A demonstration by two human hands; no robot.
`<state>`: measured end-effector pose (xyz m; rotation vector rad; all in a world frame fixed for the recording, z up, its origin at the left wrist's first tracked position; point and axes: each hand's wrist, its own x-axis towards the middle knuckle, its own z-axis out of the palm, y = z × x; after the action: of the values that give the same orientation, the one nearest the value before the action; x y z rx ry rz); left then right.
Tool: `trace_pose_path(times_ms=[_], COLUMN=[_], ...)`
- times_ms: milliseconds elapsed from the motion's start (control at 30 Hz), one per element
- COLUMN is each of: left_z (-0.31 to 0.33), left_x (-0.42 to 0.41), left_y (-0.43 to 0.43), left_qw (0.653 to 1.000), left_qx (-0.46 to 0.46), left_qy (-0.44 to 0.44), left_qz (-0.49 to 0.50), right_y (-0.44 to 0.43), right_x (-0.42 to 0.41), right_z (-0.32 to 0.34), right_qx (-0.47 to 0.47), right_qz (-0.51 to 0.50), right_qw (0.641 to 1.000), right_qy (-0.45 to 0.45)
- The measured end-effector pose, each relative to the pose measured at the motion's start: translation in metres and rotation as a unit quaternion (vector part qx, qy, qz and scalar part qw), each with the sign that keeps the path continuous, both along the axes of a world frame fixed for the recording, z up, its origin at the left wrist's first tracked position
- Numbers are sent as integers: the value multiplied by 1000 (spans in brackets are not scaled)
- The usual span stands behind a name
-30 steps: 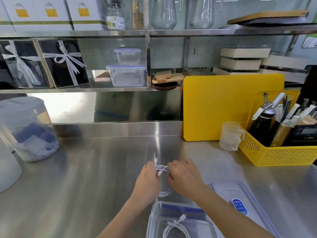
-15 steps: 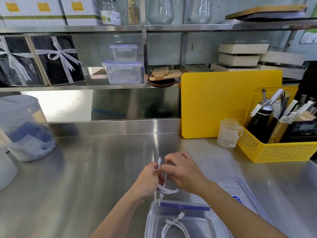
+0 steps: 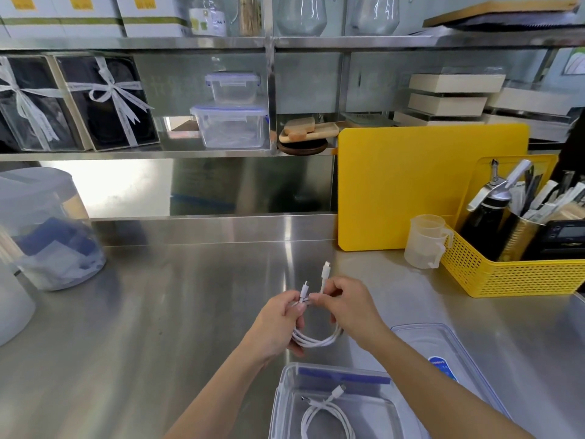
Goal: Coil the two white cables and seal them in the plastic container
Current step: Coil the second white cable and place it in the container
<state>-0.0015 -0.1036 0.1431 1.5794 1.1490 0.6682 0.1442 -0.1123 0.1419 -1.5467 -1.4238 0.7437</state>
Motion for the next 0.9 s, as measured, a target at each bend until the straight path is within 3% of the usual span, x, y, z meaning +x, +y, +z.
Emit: trace_pose_path(times_ms=[167,333,533,733,900], left_z=[-10,-15,-21,-19,-35], left_x=[3,10,17,30,44], left_y=[-2,-1,-9,-22,-29], left_qw=[1000,999,985,954,989], left_qx=[-1,-30,-141,-271,-106], left_qy=[22,32,-15,-87,58], left_qz=[1,10,-99,-91,-83], right_y=[-2,-10,-31,-56,-72], right_x=[0,10,30,44,44], right_z=[-2,-11,-18,-20,-26], right_qx=[-33,-80,-163,-189,-210], right_qz=[19,24,-19,-86,-89], right_qw=[989,977,943,917,898], right_qy=[-140,-198,-291,-340,-377])
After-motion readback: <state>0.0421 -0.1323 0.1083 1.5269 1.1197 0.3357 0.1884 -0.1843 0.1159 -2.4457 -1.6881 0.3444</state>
